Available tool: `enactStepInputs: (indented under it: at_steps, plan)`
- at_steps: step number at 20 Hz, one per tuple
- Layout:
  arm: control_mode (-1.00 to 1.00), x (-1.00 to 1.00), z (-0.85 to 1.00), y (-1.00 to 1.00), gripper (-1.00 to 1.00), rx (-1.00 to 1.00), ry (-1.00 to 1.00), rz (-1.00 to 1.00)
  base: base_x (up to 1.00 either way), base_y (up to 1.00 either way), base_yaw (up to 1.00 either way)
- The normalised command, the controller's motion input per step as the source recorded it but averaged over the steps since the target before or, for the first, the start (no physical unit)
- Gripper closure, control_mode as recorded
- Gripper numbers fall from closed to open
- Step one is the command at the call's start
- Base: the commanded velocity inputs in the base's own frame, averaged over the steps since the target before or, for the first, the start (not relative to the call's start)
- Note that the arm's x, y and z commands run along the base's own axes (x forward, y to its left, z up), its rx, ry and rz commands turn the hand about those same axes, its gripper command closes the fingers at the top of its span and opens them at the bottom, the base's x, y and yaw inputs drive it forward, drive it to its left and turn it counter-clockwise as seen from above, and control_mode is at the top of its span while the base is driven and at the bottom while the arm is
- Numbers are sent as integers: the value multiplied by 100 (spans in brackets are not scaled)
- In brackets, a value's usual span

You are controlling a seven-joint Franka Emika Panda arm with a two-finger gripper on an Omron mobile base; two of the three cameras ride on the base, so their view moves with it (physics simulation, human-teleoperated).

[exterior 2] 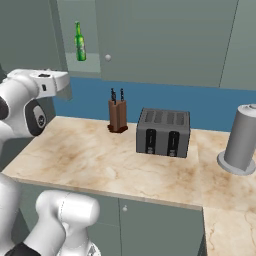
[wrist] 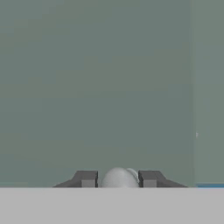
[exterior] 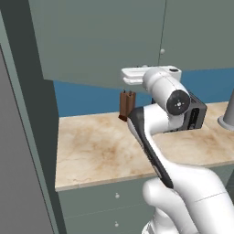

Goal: Get the candle and the beer from the cabinet and move them to the dining counter.

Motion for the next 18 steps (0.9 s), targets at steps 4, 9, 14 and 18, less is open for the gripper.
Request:
enactStepInputs:
  at_steps: [4,9,14,18]
  plan:
    - [-100,-32,0,33,100,-2,0,0,0,0,0]
    - [-100,-34,0,33,100,-2,0,0,0,0,0]
    - [-100,-31,0,36,100,-3,0,0,0,0,0]
    - [-100,-24,0,40,100,-3,0,0,0,0,0]
